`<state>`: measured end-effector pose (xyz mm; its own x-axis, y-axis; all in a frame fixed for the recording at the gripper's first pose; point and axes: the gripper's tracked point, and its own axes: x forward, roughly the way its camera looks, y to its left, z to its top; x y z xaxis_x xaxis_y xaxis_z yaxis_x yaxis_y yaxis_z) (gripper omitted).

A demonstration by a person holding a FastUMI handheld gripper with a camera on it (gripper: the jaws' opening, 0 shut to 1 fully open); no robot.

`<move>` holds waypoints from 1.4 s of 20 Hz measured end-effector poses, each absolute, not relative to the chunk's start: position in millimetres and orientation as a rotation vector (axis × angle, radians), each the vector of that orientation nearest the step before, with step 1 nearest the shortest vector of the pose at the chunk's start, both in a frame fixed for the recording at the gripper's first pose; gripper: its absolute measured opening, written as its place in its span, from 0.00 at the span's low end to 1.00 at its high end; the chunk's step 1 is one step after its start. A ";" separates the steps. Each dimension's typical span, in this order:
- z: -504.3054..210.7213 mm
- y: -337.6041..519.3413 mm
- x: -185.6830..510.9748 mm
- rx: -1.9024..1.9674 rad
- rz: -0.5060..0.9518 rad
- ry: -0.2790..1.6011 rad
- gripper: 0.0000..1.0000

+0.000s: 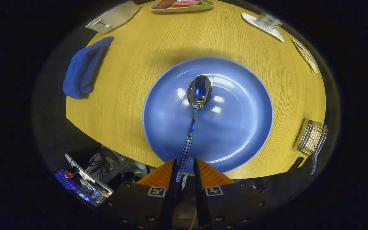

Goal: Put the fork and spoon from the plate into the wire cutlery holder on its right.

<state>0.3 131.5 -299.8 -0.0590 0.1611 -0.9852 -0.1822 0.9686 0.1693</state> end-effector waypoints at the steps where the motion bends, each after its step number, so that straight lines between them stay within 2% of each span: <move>1: -303.3 132.2 0.3 -0.011 0.273 1.609 0.30; 10: -315.7 127.9 1.3 0.000 0.277 1.633 0.27; 11: -299.2 123.3 10.5 -0.012 0.282 1.632 0.08; 14: -312.9 107.3 5.1 -0.119 0.325 1.620 0.07; 21: -276.4 65.0 -5.0 -0.245 0.469 1.687 0.07; 28: -230.0 -24.4 -26.3 -0.271 0.444 1.777 0.07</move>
